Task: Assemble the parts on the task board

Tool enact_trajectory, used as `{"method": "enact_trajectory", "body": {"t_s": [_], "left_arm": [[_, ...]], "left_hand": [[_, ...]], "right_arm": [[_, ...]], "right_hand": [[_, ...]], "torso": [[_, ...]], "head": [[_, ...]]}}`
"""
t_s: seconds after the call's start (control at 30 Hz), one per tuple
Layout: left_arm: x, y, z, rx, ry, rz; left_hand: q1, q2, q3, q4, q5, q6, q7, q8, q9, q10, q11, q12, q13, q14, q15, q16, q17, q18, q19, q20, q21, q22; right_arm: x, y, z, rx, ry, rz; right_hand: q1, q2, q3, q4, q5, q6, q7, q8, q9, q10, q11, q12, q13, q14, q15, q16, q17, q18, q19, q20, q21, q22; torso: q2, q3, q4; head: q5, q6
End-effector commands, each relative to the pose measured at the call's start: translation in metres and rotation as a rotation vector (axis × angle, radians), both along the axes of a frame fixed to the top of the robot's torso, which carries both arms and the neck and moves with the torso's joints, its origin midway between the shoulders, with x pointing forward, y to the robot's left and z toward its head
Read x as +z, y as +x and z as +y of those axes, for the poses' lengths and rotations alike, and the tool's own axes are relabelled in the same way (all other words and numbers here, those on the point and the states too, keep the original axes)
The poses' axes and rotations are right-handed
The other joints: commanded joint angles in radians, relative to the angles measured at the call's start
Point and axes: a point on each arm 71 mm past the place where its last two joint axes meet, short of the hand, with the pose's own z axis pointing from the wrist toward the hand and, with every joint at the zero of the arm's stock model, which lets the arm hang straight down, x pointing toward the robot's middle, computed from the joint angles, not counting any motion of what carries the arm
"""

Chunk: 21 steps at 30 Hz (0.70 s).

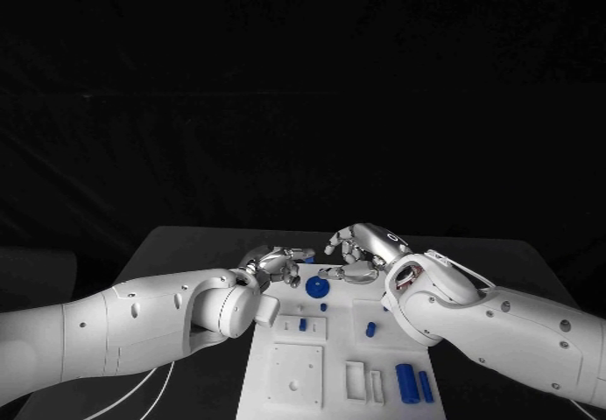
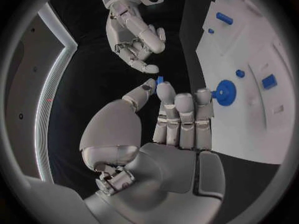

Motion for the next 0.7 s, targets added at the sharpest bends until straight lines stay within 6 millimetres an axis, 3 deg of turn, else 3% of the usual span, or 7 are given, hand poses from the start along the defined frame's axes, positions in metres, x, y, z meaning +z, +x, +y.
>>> {"method": "enact_trajectory", "body": {"t_s": [0.03,0.47,0.7], "left_arm": [[0.0013,-0.0029,-0.0071,-0.02,-0.036,-0.004],[0.0008,-0.0067,-0.0124,-0.04,-0.041,0.009],[0.0008,-0.0073,-0.0132,-0.045,-0.042,0.011]], "left_hand": [[0.008,0.001,0.022,-0.025,-0.001,0.003,-0.003,0.002,0.0,0.023,-0.029,0.014,0.006,0.032,-0.061,0.011,0.003,0.009,0.002,-0.119,0.009,0.023],[0.008,0.004,0.021,-0.026,0.0,0.004,-0.003,0.003,-0.004,0.018,-0.029,0.033,0.015,0.03,-0.062,0.025,0.007,0.009,-0.001,-0.122,0.018,0.023],[0.008,0.004,0.021,-0.026,0.0,0.004,-0.003,0.003,-0.005,0.017,-0.029,0.036,0.015,0.029,-0.062,0.027,0.007,0.009,-0.001,-0.122,0.02,0.023]], "right_arm": [[0.0009,0.0005,0.0009,-0.012,-0.019,-0.042],[-0.0044,-0.002,0.0087,0.0,0.0,-0.045],[-0.0038,-0.0037,0.0097,0.009,0.008,-0.052]], "right_hand": [[-0.01,0.003,0.005,0.0,-0.004,0.02,0.006,0.007,0.003,0.009,-0.003,0.006,0.002,0.005,-0.005,0.006,0.006,0.028,0.01,-0.003,0.013,0.025],[-0.017,0.007,0.032,0.014,-0.004,0.04,-0.002,0.015,0.01,0.025,-0.01,0.014,0.003,0.008,-0.012,0.015,0.018,0.028,0.014,-0.009,0.038,0.024],[-0.019,0.009,0.043,0.019,-0.003,0.048,-0.005,0.017,0.013,0.031,-0.013,0.017,0.004,0.009,-0.014,0.017,0.021,0.028,0.015,-0.009,0.047,0.023]], "torso": [[0.0,-0.0004,0.0004],[0.0,0.0019,0.0007],[0.0,0.0009,-0.0006]], "head": [[-0.002,0.0],[-0.001,-0.006],[-0.001,-0.008]]}}
